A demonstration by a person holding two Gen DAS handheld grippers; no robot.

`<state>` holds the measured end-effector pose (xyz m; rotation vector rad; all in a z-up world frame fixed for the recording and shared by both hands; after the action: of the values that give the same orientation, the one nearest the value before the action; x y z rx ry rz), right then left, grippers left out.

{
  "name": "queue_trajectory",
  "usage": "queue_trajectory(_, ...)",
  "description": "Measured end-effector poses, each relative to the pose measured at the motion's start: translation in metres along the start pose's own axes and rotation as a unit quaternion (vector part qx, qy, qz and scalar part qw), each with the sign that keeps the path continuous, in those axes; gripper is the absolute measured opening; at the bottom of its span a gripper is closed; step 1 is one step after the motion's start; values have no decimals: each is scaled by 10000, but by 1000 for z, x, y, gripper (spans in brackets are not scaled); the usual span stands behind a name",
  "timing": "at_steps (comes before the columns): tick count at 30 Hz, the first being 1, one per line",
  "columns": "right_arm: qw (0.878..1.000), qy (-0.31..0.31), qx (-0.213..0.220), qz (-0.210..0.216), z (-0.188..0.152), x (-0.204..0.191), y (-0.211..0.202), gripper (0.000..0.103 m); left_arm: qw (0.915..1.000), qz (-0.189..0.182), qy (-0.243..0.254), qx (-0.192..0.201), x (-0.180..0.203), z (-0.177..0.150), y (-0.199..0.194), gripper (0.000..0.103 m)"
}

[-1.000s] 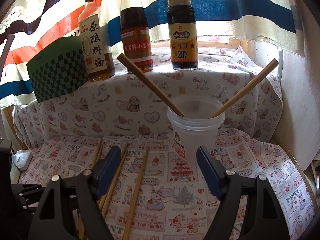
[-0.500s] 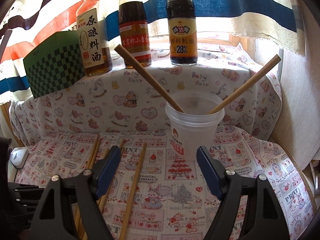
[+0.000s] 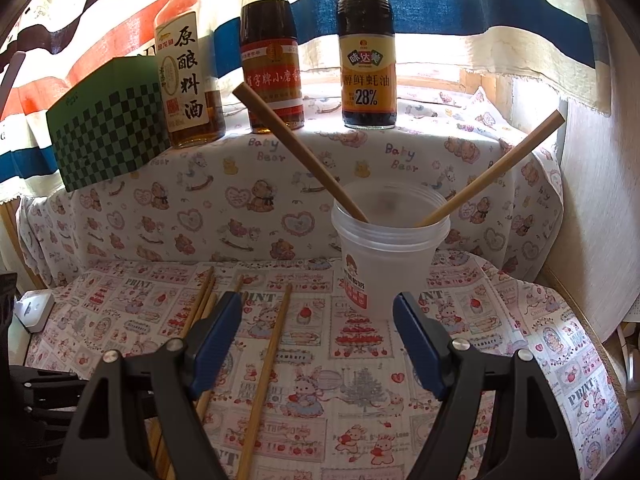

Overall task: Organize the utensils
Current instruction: 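Move the left tool back over the chopsticks and align with one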

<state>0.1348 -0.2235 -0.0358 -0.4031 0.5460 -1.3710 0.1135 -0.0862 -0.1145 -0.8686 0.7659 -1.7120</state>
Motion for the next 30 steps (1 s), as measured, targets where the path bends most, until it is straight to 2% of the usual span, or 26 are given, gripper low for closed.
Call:
queue_trajectory(2,10000,5,3,-7,0,0,0,76,9999,44,101,-7,3,-2,0,17)
queue_trajectory(5,10000,12,3,-5,1,0,-1,76,9990,339,275,-132,7,-7,6,17)
queue_trajectory(8,10000,-3,18,-26,1,1,-1,76,9976,593,359,-67,6,-7,8,19)
queue_trajectory(13,10000,-24,0,-61,1,2,1,76,9951,984,77,-3,-9,-6,9,18)
queue_trajectory(16,10000,-20,-22,-61,0,2,1,76,9944,1046,136,38,-11,-5,9,16)
queue_trajectory(21,10000,-17,-6,-60,0,1,0,76,9974,709,-125,60,-19,-3,6,14)
queue_trajectory(25,10000,-12,-8,-52,0,1,0,76,9958,903,-169,56,-28,-3,5,14)
queue_trajectory(30,10000,-12,-32,-59,0,1,0,76,9933,1147,42,99,-27,-5,4,14)
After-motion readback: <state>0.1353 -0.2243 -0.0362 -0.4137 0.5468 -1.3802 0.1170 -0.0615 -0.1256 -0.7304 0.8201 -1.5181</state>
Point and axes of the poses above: each gripper's, at about its wrist camera, not at the fingertips, and y roughly the way its jaws point, x to its right, z to its top, the point moved 8 cm from there along y, roughly the way its jaws point, and after that the axes turned 7 degrees about z, right-handed, at the moved point
